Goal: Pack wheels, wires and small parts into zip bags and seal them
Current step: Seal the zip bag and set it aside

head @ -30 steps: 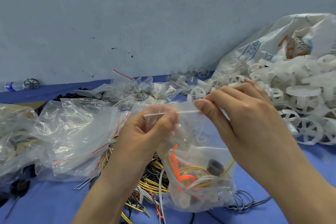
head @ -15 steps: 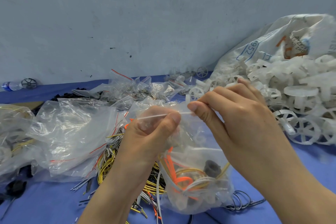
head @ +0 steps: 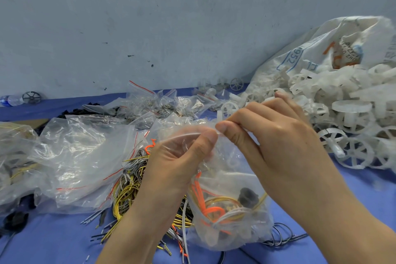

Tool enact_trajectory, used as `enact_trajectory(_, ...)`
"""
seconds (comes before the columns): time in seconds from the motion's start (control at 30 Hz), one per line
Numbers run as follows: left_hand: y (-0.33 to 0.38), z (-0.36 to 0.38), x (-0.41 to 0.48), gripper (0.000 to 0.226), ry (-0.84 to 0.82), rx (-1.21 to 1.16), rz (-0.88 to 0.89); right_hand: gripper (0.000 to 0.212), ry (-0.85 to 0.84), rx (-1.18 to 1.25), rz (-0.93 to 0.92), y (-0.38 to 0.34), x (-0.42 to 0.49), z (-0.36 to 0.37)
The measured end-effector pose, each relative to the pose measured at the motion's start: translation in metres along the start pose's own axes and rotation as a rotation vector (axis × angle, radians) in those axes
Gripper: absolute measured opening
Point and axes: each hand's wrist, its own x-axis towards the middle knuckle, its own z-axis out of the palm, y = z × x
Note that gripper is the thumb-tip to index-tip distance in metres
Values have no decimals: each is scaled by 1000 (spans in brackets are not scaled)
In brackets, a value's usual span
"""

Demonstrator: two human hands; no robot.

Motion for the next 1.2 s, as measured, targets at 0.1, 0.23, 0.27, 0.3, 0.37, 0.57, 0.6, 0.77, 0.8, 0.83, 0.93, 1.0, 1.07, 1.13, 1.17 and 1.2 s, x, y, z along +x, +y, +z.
enact_trajectory(0.1,0,0,0,27,-2,5,1,38,-35,31,-3,1,0,-2)
enact_trajectory(0.23,0,1,-1,26,-9,35,15,32,-74,110,11,3,0,-5)
enact_trajectory(0.27,0,1,-1,25,-5,47,24,31,-76,127,16,3,0,-5)
enact_trajectory(0.3,0,1,-1,24,1,55,30,30,-78,146,21,4,-1,-5)
enact_trajectory(0.37,1,2,-1,21,10,60,40,29,-88,182,37,5,-1,-5)
enact_trajectory(0.57,5,3,-2,19,26,87,83,26,-75,204,60,3,-1,-4)
enact_trajectory(0.6,5,3,-2,19,21,84,86,27,-68,204,61,3,0,-4)
enact_trajectory(0.77,6,2,-3,18,19,81,92,27,-41,220,69,2,-2,-3)
enact_trajectory(0.8,5,2,-3,17,25,87,98,27,-40,228,76,2,-2,-3)
enact_trajectory(0.83,5,1,-3,16,31,93,103,27,-41,233,83,2,-2,-2)
enact_trajectory(0.93,3,-1,-2,15,45,105,104,25,-47,242,100,5,-3,-3)
enact_trajectory(1.0,2,-2,-1,17,59,121,101,25,-47,234,103,8,-3,-3)
enact_trajectory(1.07,1,-3,-1,18,57,131,97,28,-39,216,99,9,-3,-2)
enact_trajectory(1.13,0,-4,-1,20,57,129,96,29,-23,203,90,9,-3,-1)
enact_trajectory(1.17,0,-4,-1,21,59,127,97,29,-17,197,86,8,-4,0)
enact_trajectory(1.2,0,-4,-1,21,59,128,97,28,-11,195,85,8,-4,1)
